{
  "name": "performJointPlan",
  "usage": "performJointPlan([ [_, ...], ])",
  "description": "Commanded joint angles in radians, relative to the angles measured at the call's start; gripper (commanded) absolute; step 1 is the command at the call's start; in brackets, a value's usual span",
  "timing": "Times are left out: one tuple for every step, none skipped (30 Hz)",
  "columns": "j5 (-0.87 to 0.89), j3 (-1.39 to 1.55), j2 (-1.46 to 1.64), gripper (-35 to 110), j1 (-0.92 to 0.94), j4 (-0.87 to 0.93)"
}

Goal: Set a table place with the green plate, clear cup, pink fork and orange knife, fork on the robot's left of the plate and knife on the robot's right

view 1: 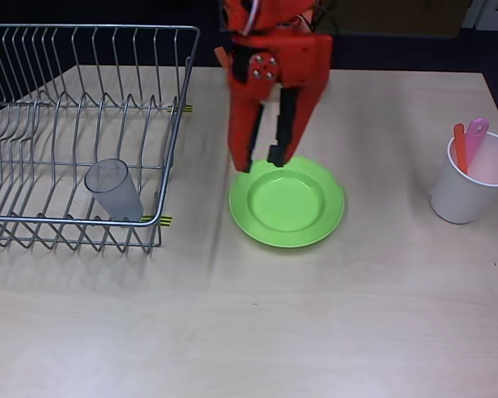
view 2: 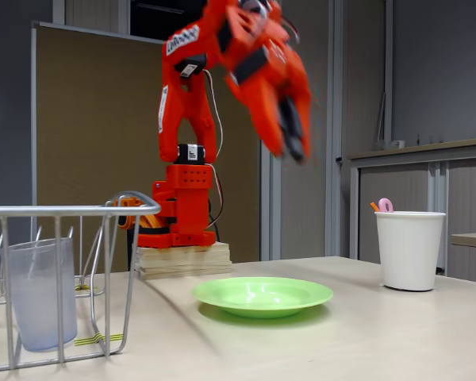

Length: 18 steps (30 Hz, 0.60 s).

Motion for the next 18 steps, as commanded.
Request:
performJointPlan([
  [-0.091, -0.152, 0.044, 17, 0.143, 0.132],
  [-0.110, -0.172, 0.043, 19, 0.189, 0.155],
  [-0.130, -0.186, 0.040, 21, 0.233, 0.178],
  [-0.144, -0.190, 0.038, 22, 0.284, 0.196],
  [-0.161, -0.190, 0.038, 24, 0.331, 0.207],
  [-0.178, -0.183, 0.037, 25, 0.379, 0.213],
  [-0.193, -0.175, 0.031, 26, 0.426, 0.215],
  [-0.216, -0.167, 0.020, 27, 0.469, 0.209],
  [-0.242, -0.163, 0.003, 28, 0.511, 0.201],
  [-0.270, -0.160, -0.018, 29, 0.546, 0.187],
  [-0.298, -0.158, -0.043, 31, 0.578, 0.172],
  [-0.328, -0.158, -0.071, 32, 0.606, 0.158],
  [-0.364, -0.161, -0.098, 34, 0.630, 0.144],
  [-0.400, -0.161, -0.124, 36, 0.650, 0.129],
  [-0.437, -0.161, -0.152, 38, 0.666, 0.117],
  [-0.469, -0.161, -0.178, 40, 0.676, 0.109],
  [-0.500, -0.160, -0.202, 44, 0.684, 0.101],
  [-0.529, -0.156, -0.225, 46, 0.690, 0.097],
])
